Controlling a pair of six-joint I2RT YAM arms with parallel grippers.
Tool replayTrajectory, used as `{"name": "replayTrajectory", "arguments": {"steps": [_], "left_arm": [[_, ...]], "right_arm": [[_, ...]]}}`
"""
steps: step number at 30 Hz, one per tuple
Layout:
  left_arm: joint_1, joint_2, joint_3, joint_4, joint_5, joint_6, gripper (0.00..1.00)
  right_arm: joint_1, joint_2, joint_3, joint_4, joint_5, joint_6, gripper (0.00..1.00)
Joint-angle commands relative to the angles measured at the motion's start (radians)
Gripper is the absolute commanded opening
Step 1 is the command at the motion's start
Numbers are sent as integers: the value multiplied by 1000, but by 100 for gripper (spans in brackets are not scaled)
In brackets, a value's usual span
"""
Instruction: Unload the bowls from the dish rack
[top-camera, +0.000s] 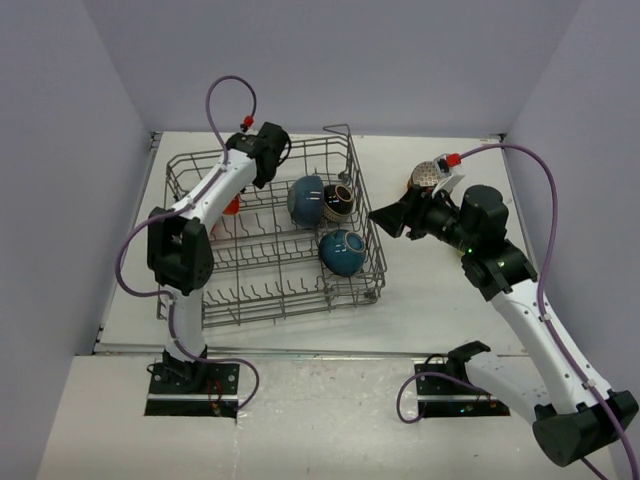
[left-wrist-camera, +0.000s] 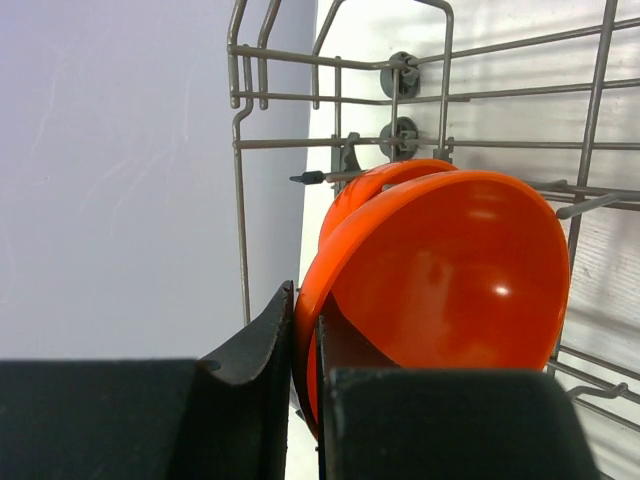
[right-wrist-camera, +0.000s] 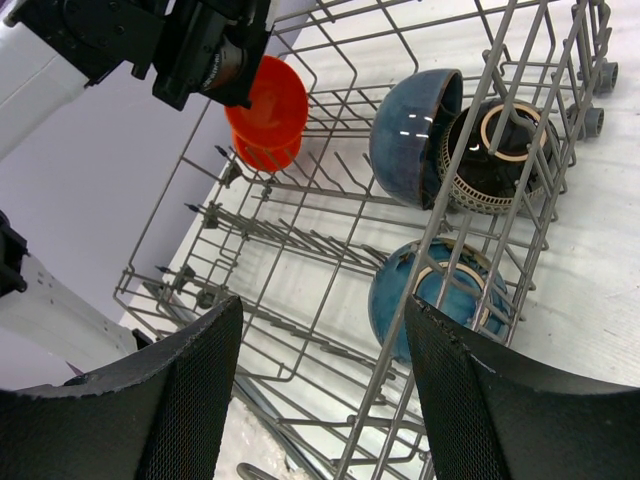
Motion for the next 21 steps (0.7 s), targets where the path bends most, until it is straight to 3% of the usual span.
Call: {"name": "replayTrajectory", "arguments": {"steps": [1,8,12,17,21], "left_arm": [[-23,-64,41,33,-4,15,0],[-32,-154,56,30,34,-11,0],[-39,-231,72,57,155,-14,0],[-41,-421,-30,213,556,-46,0],[-43,-540,-141,339,830,-109,0]], "right_arm": [[-1,-19,-2,39,-16,-25,67],[-1,-6,5,46,-28,-16,69],[-1,-16,31,72,-39,-6,72],[8,34,114,60,-87,10,72],[97,159,295,-45,36,-35,72]]}}
